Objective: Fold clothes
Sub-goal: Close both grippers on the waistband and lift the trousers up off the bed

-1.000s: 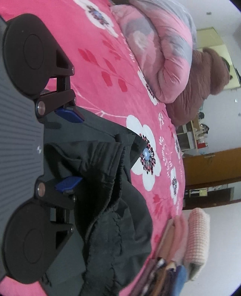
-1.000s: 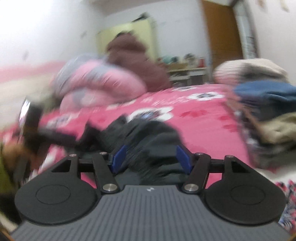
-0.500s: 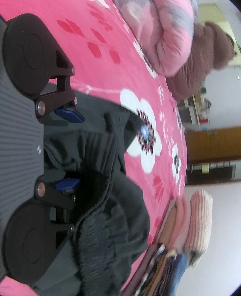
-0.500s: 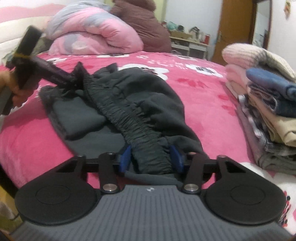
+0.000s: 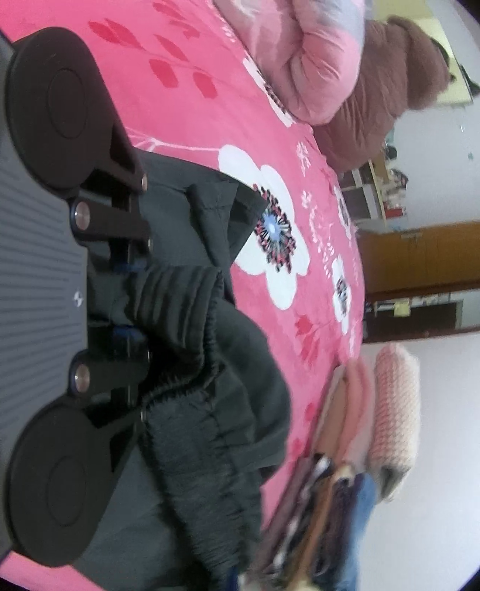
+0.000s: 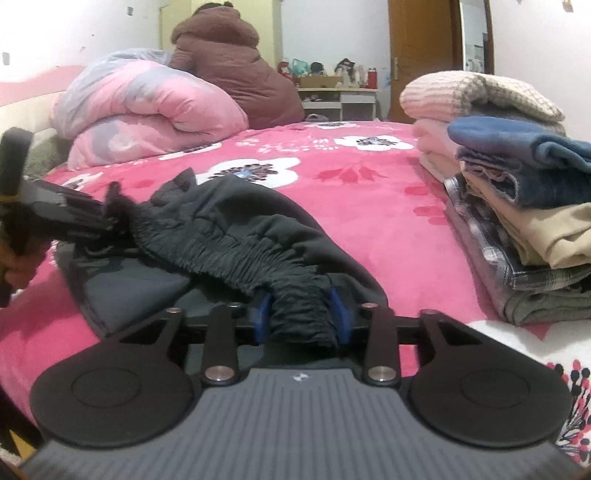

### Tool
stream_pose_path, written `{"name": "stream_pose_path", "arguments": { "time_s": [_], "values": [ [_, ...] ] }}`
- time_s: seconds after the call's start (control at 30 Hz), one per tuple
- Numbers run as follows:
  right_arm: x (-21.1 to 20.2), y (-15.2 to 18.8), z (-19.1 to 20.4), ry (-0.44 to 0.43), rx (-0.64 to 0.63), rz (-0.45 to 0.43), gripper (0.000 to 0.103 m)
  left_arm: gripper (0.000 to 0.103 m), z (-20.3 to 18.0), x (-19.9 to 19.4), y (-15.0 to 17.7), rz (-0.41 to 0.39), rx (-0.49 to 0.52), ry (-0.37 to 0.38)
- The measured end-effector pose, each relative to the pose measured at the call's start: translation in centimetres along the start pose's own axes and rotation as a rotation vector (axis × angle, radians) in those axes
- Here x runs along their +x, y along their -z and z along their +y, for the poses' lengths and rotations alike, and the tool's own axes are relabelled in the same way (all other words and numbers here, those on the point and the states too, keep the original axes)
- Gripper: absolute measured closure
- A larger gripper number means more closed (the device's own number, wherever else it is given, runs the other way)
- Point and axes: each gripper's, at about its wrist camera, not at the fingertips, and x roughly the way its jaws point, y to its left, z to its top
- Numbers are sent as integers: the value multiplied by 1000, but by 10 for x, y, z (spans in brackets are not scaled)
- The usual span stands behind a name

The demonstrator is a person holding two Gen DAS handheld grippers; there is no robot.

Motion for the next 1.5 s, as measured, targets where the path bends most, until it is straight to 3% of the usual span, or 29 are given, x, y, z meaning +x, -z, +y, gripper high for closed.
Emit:
{"name": "stream_pose_path", "arguments": {
  "time_s": [0.07,0.17,0.3,0.4,0.47,0.5,0.63,0.67,0.87,1.1,1.5],
  "values": [
    [-5,2,4,3,-26,-22,39,85,1,-5,-3,-25,-33,-11],
    [-7,7,13,-2,-73,-36,30,87,2,-18,-8,-76,-58,-25],
    [4,11,29,0,-166,-21,27,89,0,-43,-18,-145,-74,-42],
    [11,13,37,74,-242,-31,31,90,-3,-65,-27,-212,-79,-68],
    [9,11,35,91,-222,-53,47,90,-4,-78,-32,-251,-85,-87],
    [8,9,32,99,-204,-66,50,90,-5,-85,-34,-271,-88,-97],
    [-2,-4,24,151,-155,-142,89,91,-7,-107,-41,-333,-107,-128],
    [-4,-8,22,162,-148,-163,93,91,-7,-112,-42,-345,-113,-134],
    [-29,-45,26,135,-119,-358,98,91,-1,-155,-48,-453,-170,-189],
    [-59,-94,36,42,-84,-567,99,91,10,-220,-61,-614,-215,-271],
    [-144,-142,54,-108,-73,-892,99,91,-23,-355,-83,-935,-163,-420]
  ]
}}
